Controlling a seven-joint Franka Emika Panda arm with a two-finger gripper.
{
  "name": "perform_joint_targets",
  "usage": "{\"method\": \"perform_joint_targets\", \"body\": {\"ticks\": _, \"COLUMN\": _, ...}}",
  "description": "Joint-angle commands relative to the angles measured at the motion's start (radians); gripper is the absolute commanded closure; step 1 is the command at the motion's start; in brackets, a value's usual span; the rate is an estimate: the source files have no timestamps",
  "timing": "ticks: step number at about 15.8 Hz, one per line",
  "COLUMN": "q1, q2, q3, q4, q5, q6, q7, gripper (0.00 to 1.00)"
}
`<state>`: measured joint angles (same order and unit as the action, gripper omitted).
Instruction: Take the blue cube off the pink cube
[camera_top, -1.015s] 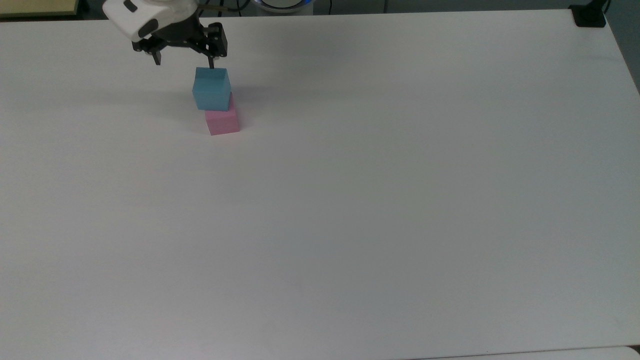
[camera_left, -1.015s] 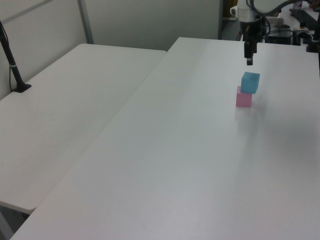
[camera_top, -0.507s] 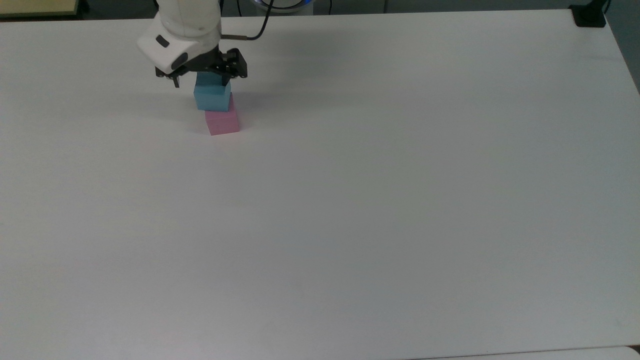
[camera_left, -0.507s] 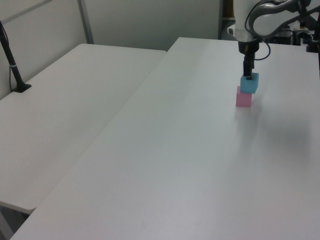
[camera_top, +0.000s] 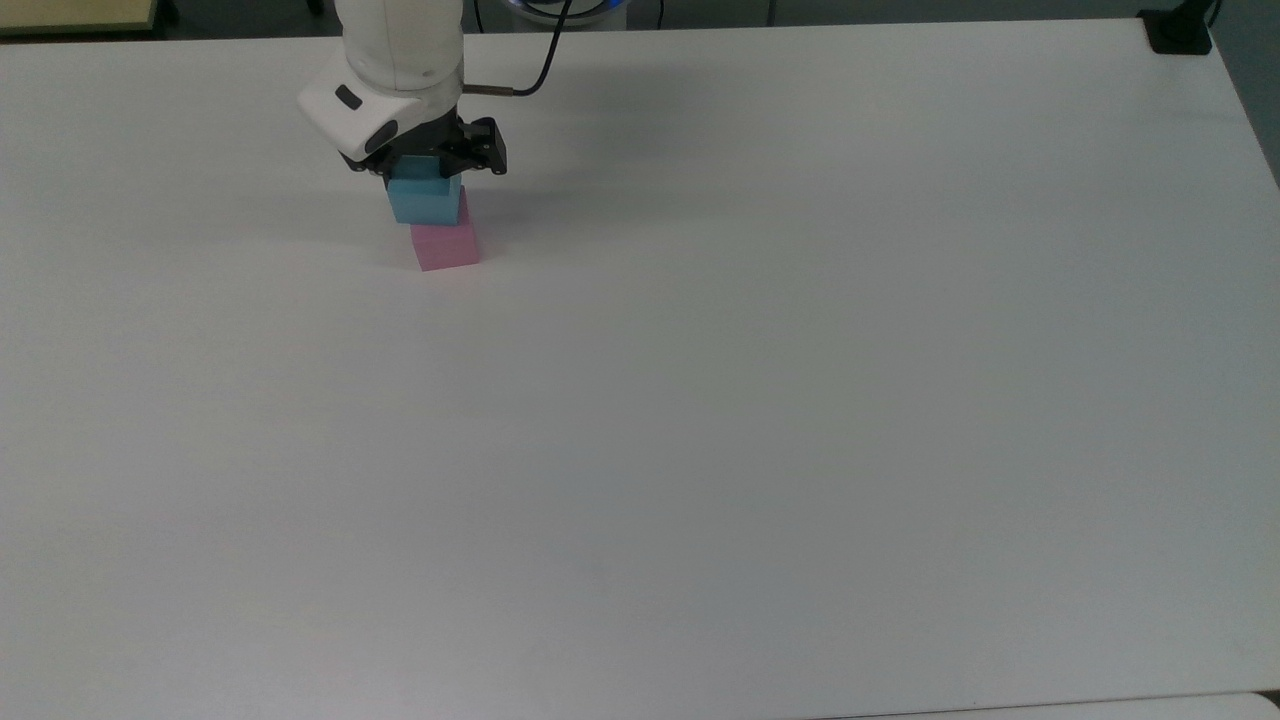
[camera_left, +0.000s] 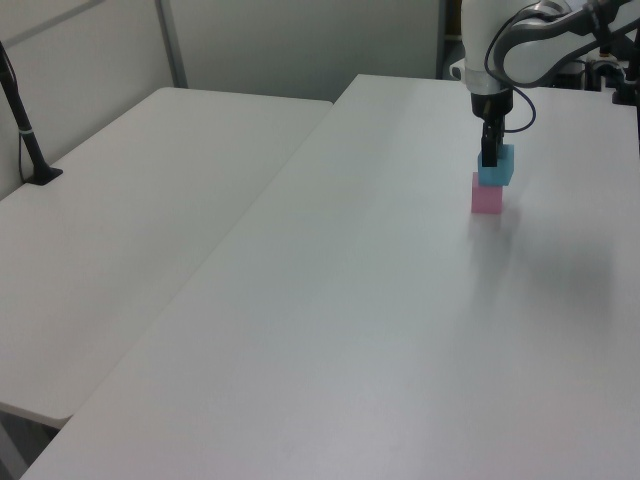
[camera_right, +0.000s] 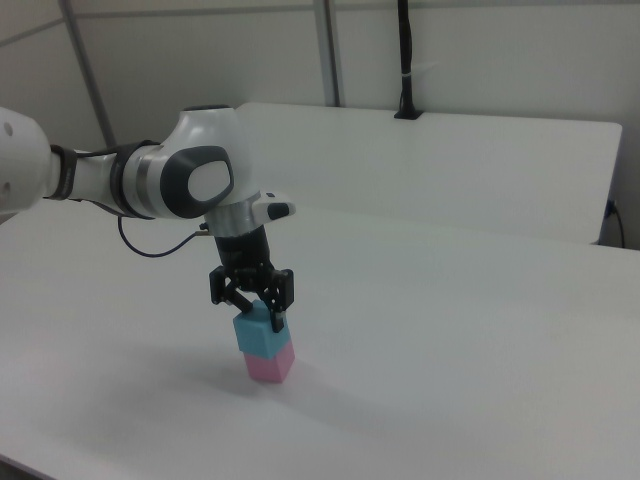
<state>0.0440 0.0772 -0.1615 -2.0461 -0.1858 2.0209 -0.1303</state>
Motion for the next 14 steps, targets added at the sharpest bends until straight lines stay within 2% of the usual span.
{"method": "perform_joint_targets", "body": {"ticks": 1, "q1": 0.007, "q2": 0.003, "q3": -0.007, "q4": -0.028, "q5": -0.017, "q6": 0.036, "q7": 0.015, "gripper": 0.62}}
{"method": "perform_joint_targets", "body": {"ticks": 3, "q1": 0.002, "q2": 0.001, "q3": -0.007, "q4": -0.028, "q5": -0.017, "q6": 0.036, "q7": 0.012, "gripper": 0.7}}
{"method": "perform_joint_targets", "body": {"ticks": 5, "q1": -0.003, "q2": -0.001, "q3": -0.01, "q4": -0.028, "q5": -0.017, "q6": 0.036, "q7": 0.005, "gripper": 0.71}}
{"method": "perform_joint_targets", "body": {"ticks": 6, "q1": -0.003, "q2": -0.001, "q3": -0.015, "q4": -0.025, "q5": -0.015, "q6": 0.036, "q7": -0.006, "gripper": 0.59}}
{"method": "perform_joint_targets", "body": {"ticks": 7, "q1": -0.006, "q2": -0.004, "q3": -0.018, "q4": -0.022, "q5": -0.011, "q6": 0.036, "q7": -0.009, "gripper": 0.22}}
{"method": "perform_joint_targets", "body": {"ticks": 8, "q1": -0.013, "q2": -0.01, "q3": -0.019, "q4": -0.019, "q5": -0.004, "q6": 0.029, "q7": -0.008, "gripper": 0.0}}
{"method": "perform_joint_targets", "body": {"ticks": 10, "q1": -0.019, "q2": -0.031, "q3": -0.045, "q4": -0.009, "q5": 0.0, "q6": 0.018, "q7": -0.008, "gripper": 0.0}}
{"method": "perform_joint_targets", "body": {"ticks": 14, "q1": -0.021, "q2": -0.042, "q3": -0.052, "q4": 0.036, "q5": 0.006, "q6": -0.06, "q7": -0.009, "gripper": 0.0}}
